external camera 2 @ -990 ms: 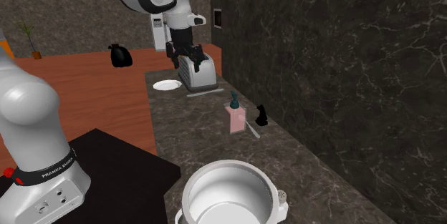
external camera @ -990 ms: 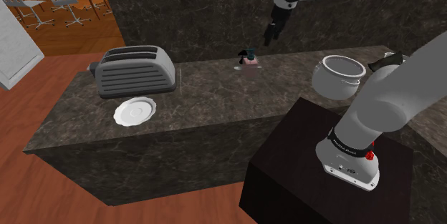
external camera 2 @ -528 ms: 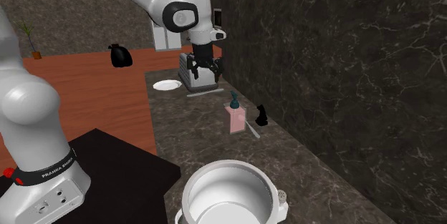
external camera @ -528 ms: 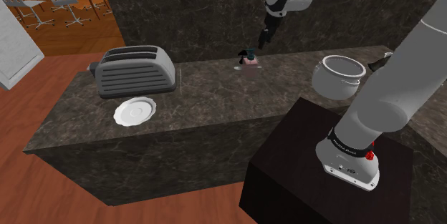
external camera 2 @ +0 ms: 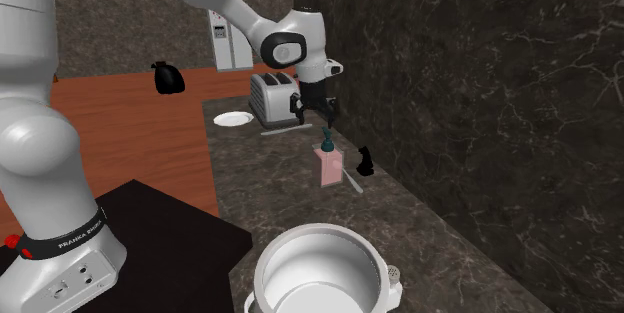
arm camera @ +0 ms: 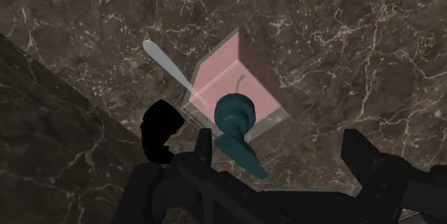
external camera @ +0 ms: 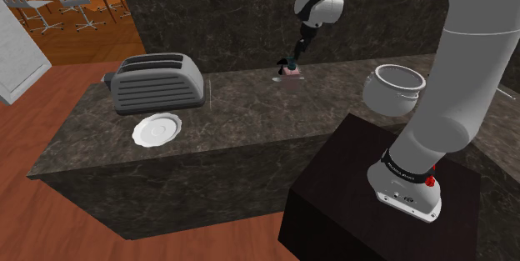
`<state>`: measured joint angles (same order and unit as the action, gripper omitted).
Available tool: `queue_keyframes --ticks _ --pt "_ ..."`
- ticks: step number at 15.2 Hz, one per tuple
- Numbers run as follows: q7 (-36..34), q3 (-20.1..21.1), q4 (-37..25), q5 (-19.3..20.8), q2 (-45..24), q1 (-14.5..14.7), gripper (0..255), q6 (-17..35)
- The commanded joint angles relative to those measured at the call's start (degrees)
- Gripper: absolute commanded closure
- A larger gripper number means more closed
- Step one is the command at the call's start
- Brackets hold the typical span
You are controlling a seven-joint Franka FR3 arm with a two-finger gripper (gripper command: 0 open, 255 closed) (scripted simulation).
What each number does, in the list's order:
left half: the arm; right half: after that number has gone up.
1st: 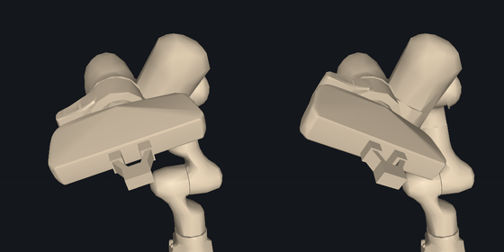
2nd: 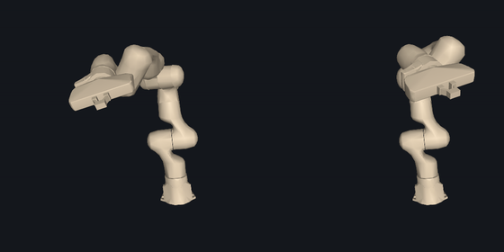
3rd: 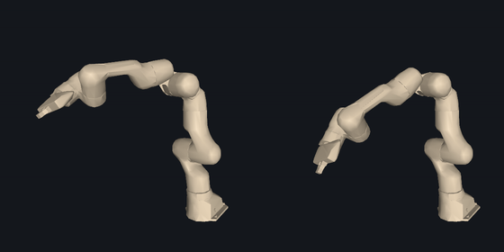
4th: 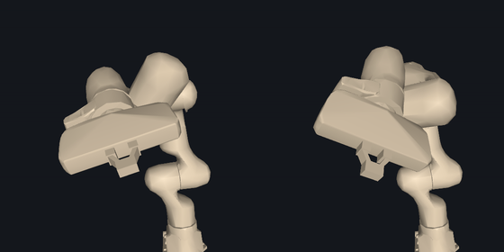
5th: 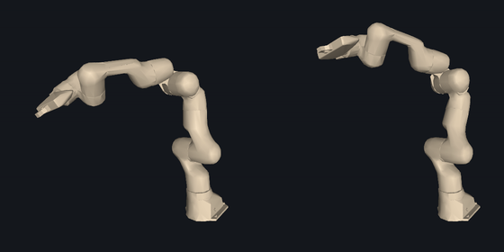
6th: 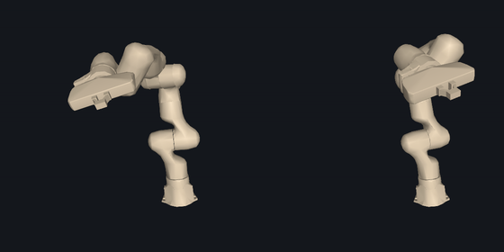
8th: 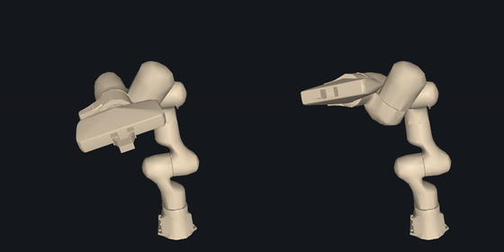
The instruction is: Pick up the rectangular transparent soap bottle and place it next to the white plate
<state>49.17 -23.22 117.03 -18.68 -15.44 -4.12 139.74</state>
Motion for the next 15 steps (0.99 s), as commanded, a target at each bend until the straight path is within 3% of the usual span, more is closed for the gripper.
queue_keyframes --ticks 1,3,10,15 --pt "3.4 1.0 -4.4 -2.9 -4.8 -1.8 0 0.3" --pt "5.1 1.9 -7.5 -4.5 -7.9 -3.2 0 0.3" --pt "6.9 3.8 -8.7 -7.2 -12.7 -4.4 0 3.7" --pt "6.9 3.8 -8.7 -7.2 -12.7 -4.4 0 3.7"
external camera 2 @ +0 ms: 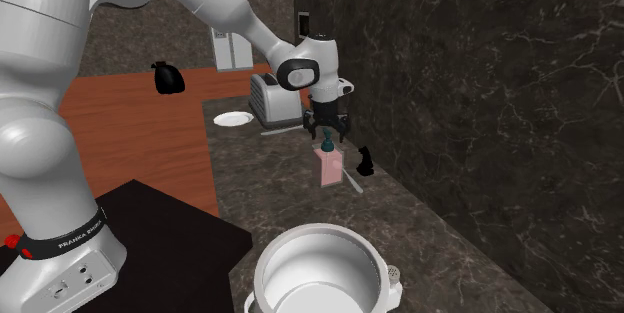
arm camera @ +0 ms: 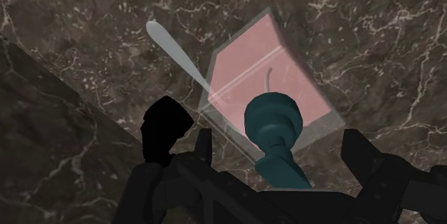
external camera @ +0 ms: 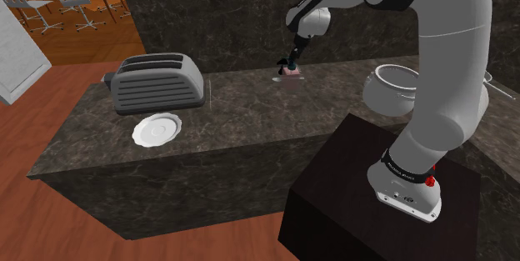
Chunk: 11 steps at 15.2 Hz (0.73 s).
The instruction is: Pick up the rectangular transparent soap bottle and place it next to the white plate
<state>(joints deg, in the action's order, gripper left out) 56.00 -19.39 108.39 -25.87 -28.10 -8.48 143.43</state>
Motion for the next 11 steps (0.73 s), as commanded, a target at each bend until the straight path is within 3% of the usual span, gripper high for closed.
queue_keyframes --ticks 1,3,4,11 --pt "0.0 0.0 0.0 0.0 0.0 0.0 0 0.0" --pt "0.0 0.0 0.0 0.0 0.0 0.0 0 0.0" --pt "0.0 0.0 0.0 0.0 0.0 0.0 255 0.0" --pt "0.0 0.0 0.0 0.0 0.0 0.0 255 0.0"
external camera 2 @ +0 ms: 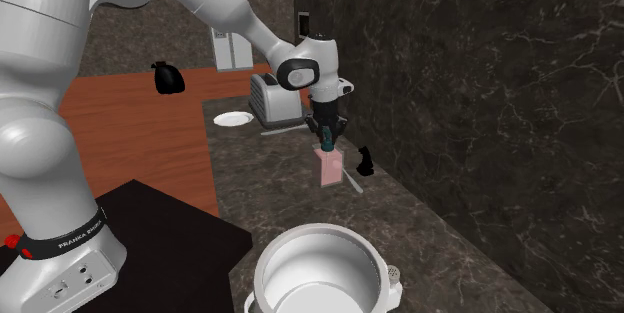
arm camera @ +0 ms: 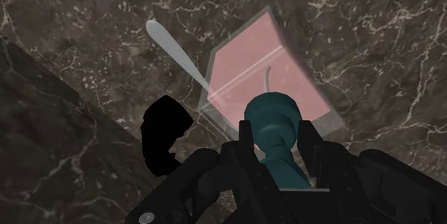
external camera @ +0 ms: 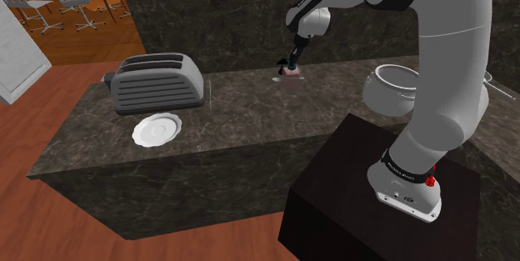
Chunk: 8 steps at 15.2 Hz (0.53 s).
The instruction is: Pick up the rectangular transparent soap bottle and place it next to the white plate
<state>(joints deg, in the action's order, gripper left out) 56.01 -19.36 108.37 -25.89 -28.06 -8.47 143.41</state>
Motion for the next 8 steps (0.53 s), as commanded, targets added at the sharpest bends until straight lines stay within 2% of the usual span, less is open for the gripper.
queue_keyframes --ticks 1,8 --pt "0.0 0.0 0.0 0.0 0.0 0.0 255 0.0" --pt "-1.8 -1.4 -0.5 2.2 2.9 0.9 255 -3.2"
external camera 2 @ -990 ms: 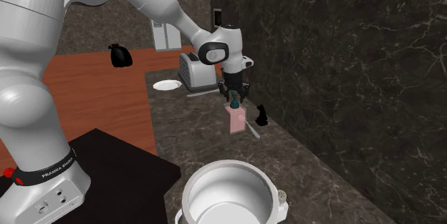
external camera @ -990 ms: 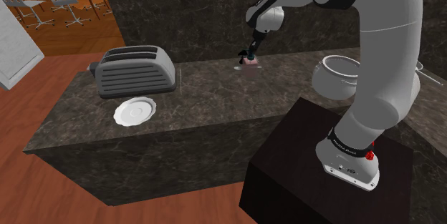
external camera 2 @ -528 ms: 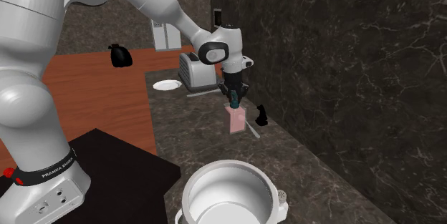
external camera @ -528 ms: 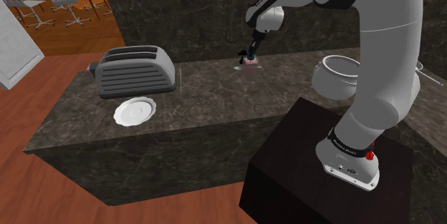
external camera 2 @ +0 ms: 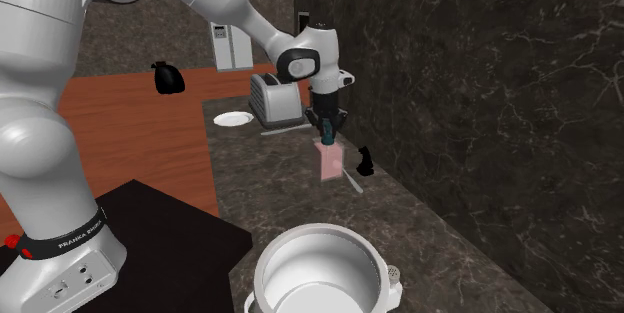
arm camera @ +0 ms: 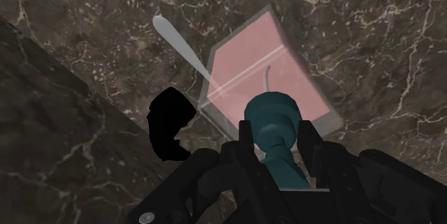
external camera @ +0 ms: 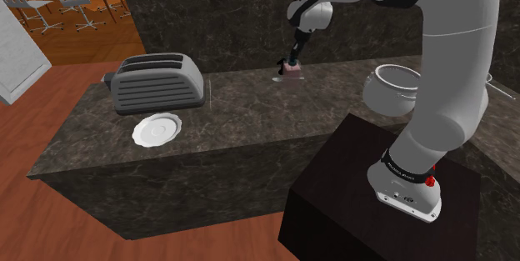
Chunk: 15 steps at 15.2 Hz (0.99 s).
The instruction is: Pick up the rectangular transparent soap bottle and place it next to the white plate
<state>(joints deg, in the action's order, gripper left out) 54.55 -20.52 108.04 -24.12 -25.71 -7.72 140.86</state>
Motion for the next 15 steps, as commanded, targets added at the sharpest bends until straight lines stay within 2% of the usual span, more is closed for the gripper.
queue_keyframes --ticks 1,15 --pt "-0.6 -0.5 -0.3 0.8 1.0 0.3 255 -1.2" --pt "-4.5 -2.7 -3.3 5.4 6.7 1.8 255 -9.3"
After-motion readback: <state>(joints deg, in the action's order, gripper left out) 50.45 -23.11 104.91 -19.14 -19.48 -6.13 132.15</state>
